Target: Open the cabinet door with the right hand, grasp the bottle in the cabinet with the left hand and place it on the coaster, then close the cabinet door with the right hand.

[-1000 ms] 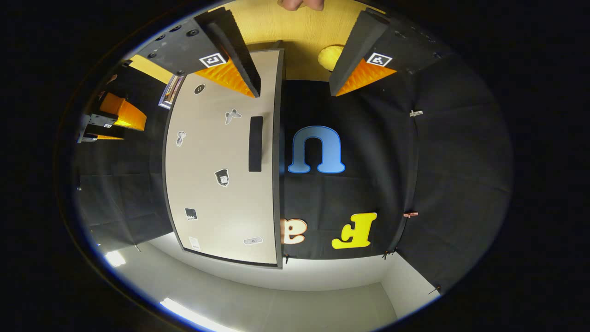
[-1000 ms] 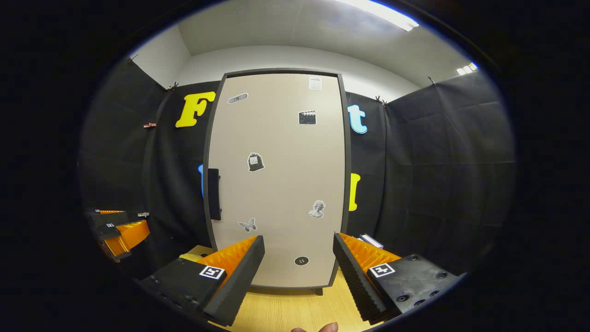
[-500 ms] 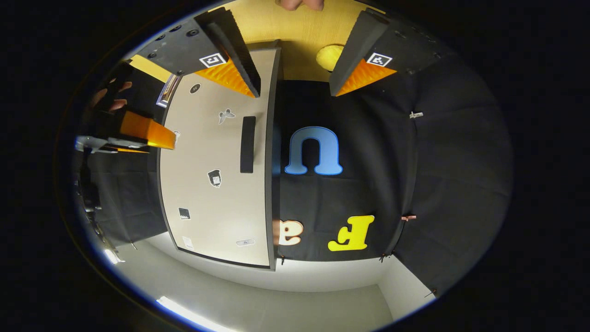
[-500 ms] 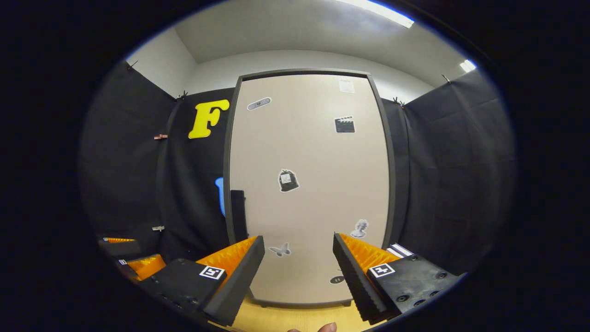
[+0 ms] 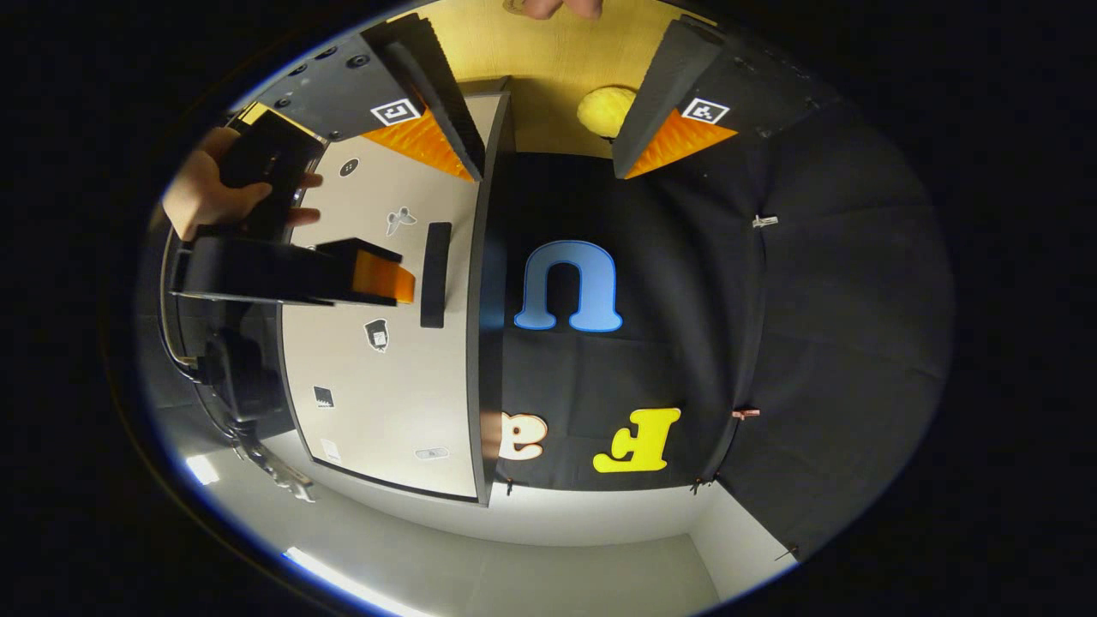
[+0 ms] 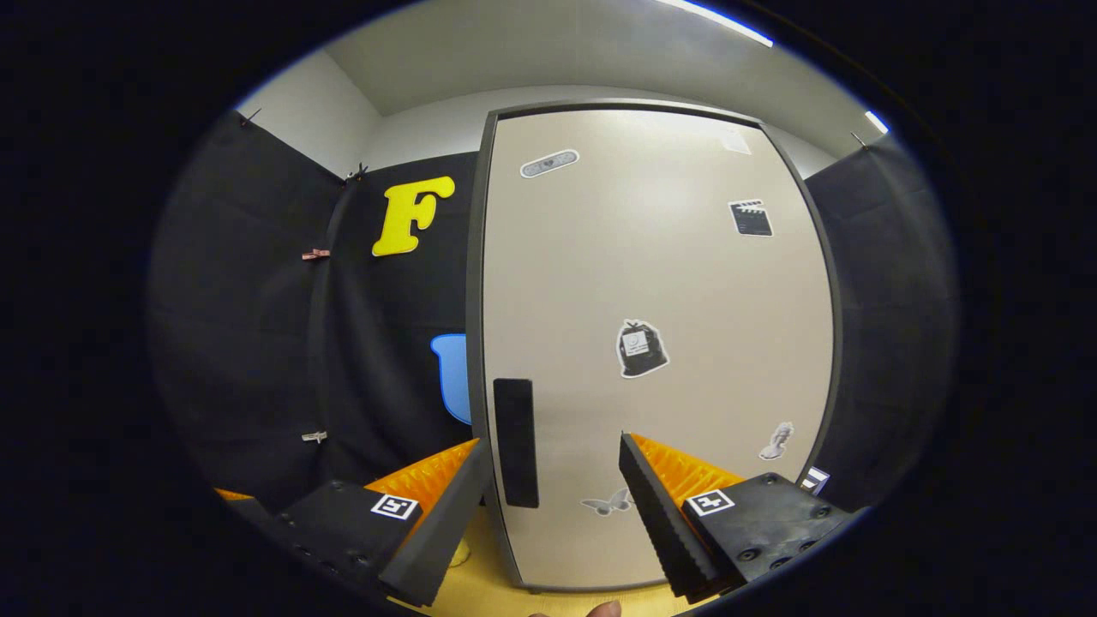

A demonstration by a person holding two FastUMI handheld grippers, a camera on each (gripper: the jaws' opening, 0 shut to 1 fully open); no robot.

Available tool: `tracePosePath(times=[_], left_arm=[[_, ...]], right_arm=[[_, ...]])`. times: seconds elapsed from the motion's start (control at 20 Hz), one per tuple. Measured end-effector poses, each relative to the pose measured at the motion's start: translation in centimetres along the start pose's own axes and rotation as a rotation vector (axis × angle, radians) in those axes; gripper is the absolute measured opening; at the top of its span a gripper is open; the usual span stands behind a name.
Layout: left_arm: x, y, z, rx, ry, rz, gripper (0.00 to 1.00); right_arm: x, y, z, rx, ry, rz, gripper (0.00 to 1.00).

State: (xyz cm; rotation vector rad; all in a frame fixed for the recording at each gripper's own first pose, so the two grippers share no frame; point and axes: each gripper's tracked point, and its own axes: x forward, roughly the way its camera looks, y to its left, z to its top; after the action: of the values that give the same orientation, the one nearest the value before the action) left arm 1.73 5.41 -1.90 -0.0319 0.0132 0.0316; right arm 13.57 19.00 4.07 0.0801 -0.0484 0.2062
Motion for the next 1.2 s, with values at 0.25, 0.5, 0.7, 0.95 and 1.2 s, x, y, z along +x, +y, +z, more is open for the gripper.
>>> tracePosePath(times=[0.25, 0.5, 0.7, 0.95, 1.2], left_arm=[[0.2, 1.4, -0.5, -0.019, 0.003, 0.019, 0.95], [0.7, 1.9, -0.8, -0.024, 0.010, 0.038, 0.95], [0.7, 2.1, -1.3, -0.025, 0.022, 0.036, 0.95], [0.3, 2.2, -1.2, -0.007, 0.021, 0.038, 0.95], [0.3, 2.7, -0.8, 0.001, 0.014, 0.050, 0.95]], right_arm=[[3.2, 1.3, -1.4, -0.036, 0.011, -0.017, 0.97], [5.2, 1.6, -3.3, -0.075, 0.043, -0.032, 0.87], [5.9, 2.2, -3.7, -0.033, 0.047, -0.027, 0.60], [5.6, 2.2, -3.8, -0.011, 0.055, -0.046, 0.33], [5.6, 2.4, -3.8, -0.011, 0.058, 0.017, 0.32]])
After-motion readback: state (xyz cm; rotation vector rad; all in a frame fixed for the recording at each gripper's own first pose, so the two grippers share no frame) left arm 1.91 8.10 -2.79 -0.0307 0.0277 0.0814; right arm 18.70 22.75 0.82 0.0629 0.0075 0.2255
